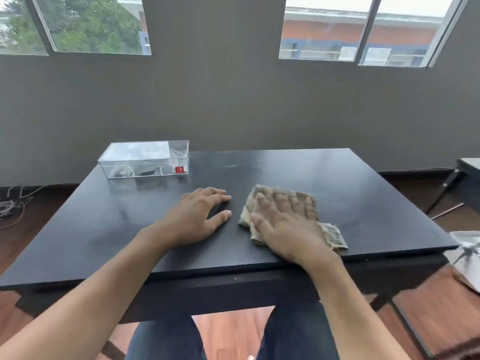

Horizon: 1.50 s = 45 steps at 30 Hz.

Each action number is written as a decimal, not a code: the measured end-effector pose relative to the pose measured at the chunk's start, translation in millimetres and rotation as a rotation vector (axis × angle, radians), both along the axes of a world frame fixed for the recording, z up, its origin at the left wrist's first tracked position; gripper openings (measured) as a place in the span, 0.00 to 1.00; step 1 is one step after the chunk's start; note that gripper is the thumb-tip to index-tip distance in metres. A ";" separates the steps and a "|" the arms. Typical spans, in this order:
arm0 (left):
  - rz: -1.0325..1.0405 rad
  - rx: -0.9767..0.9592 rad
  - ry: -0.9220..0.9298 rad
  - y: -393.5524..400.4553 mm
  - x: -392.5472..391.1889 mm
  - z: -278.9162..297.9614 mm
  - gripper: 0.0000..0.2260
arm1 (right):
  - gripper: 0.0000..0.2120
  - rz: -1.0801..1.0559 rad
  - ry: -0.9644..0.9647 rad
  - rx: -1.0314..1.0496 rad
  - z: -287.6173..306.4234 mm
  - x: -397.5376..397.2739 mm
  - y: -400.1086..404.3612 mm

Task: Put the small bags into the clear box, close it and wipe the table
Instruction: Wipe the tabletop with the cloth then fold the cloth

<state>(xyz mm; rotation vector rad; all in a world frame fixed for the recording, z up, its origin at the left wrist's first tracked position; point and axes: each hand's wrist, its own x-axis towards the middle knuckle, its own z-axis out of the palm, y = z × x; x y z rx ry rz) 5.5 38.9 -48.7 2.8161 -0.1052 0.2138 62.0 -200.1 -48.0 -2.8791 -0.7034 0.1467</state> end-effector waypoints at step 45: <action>-0.125 -0.169 -0.067 31.9 -4.0 -12.6 0.24 | 0.25 0.341 -0.658 0.413 -48.2 -60.8 -38.8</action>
